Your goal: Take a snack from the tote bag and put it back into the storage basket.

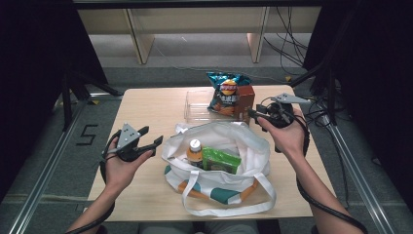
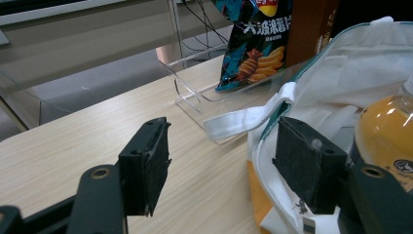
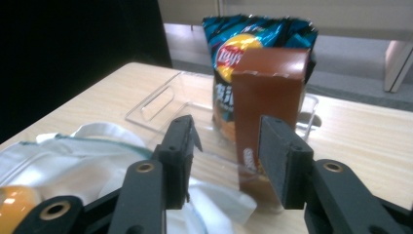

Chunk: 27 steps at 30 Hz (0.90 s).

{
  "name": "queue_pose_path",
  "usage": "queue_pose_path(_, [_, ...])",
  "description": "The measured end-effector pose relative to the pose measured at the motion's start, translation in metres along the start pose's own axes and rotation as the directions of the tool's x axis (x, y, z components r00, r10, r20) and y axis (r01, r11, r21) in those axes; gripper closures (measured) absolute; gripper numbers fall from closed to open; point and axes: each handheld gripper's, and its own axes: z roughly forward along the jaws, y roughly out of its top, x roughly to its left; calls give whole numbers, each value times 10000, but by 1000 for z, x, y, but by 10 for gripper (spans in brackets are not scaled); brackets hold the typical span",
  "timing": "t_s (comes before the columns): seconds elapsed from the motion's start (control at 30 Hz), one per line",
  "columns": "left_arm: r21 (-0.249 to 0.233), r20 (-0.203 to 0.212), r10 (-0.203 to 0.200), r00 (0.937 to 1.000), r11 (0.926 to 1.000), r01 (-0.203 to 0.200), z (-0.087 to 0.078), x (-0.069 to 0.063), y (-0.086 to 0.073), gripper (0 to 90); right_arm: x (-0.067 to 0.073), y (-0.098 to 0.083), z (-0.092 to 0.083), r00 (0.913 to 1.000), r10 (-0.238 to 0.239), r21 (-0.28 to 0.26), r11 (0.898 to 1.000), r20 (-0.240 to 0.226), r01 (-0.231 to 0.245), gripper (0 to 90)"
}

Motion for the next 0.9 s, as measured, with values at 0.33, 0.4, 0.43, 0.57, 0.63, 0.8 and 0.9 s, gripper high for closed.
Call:
queue_pose_path(0.33, [-23, -3, -42, 10000, 10000, 42, 1, 2, 0, 363, 10, -3, -8, 9993, -30, -90, 10000, -386, 26, 574])
queue_pose_path(0.4, [-46, 49, -24, 10000, 10000, 24, 1, 1, 0, 363, 12, -4, -11, 9989, 54, -32, 10000, -474, -55, 579])
queue_pose_path(0.43, [-26, 59, -15, 10000, 10000, 15, 1, 0, 0, 363, 14, -5, -13, 9984, 97, 4, 10000, -549, -97, 579])
queue_pose_path(0.57, [-49, 10, 62, 10000, 10000, -62, 2, 0, 0, 363, 19, -12, -18, 9962, 82, 71, 9999, -873, -76, 580])
queue_pose_path(0.63, [-113, 145, -27, 9999, 9999, 28, 3, -1, 0, 363, 22, -15, -22, 9953, 74, 126, 9999, -969, -62, 582])
queue_pose_path(0.8, [-69, 145, -8, 9999, 10000, 9, 4, -2, 1, 363, 28, -25, -30, 9926, 162, 106, 9998, -1201, -150, 587])
queue_pose_path(0.9, [-122, 178, -49, 9998, 9999, 51, 4, 0, 1, 363, 30, -27, -37, 9918, -28, 341, 9994, -1280, 72, 584])
